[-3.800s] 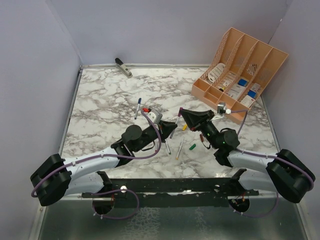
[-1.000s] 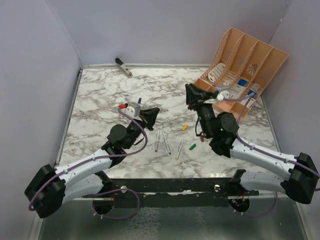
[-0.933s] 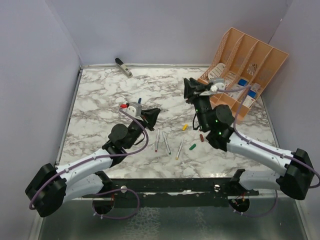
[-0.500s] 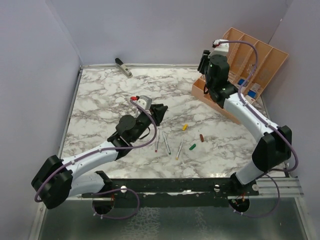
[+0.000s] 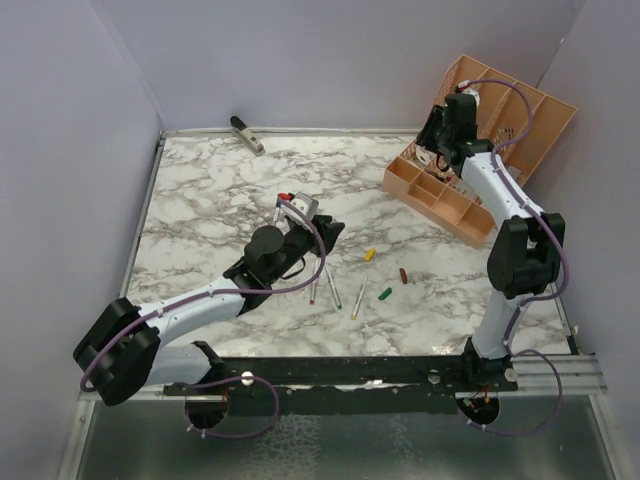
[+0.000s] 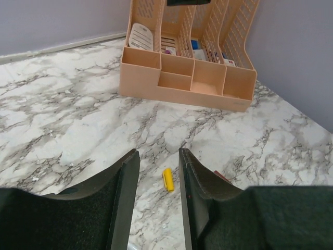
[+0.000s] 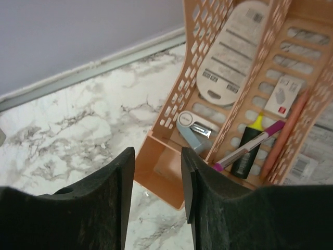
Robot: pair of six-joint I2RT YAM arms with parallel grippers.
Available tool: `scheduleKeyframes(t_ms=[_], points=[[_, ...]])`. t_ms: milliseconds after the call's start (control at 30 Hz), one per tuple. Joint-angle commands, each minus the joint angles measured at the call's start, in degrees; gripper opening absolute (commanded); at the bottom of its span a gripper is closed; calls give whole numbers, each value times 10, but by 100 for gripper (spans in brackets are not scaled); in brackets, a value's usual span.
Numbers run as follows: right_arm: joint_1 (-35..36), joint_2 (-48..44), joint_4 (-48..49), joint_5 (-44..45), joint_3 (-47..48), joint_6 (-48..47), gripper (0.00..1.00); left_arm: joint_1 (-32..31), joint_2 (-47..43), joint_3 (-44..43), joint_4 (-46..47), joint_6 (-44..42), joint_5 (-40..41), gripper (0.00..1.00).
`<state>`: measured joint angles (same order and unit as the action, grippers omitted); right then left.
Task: Insert the pens into the pen caps
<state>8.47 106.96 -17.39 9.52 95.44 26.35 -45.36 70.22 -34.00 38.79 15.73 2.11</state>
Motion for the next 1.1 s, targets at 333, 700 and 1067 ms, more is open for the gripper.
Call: scheduleKeyframes(t_ms=[333,700,1067], points=[[-27,35,-68,-7,-19,66,32,3,-7,-1,-37,-2,-12,41],[-40,58,-125,31,-17,139,31,2,-15,8,-49,-3,-9,41],[-58,65,-110,6,-46,201,31,3,-16,11,-56,-2,-7,41]])
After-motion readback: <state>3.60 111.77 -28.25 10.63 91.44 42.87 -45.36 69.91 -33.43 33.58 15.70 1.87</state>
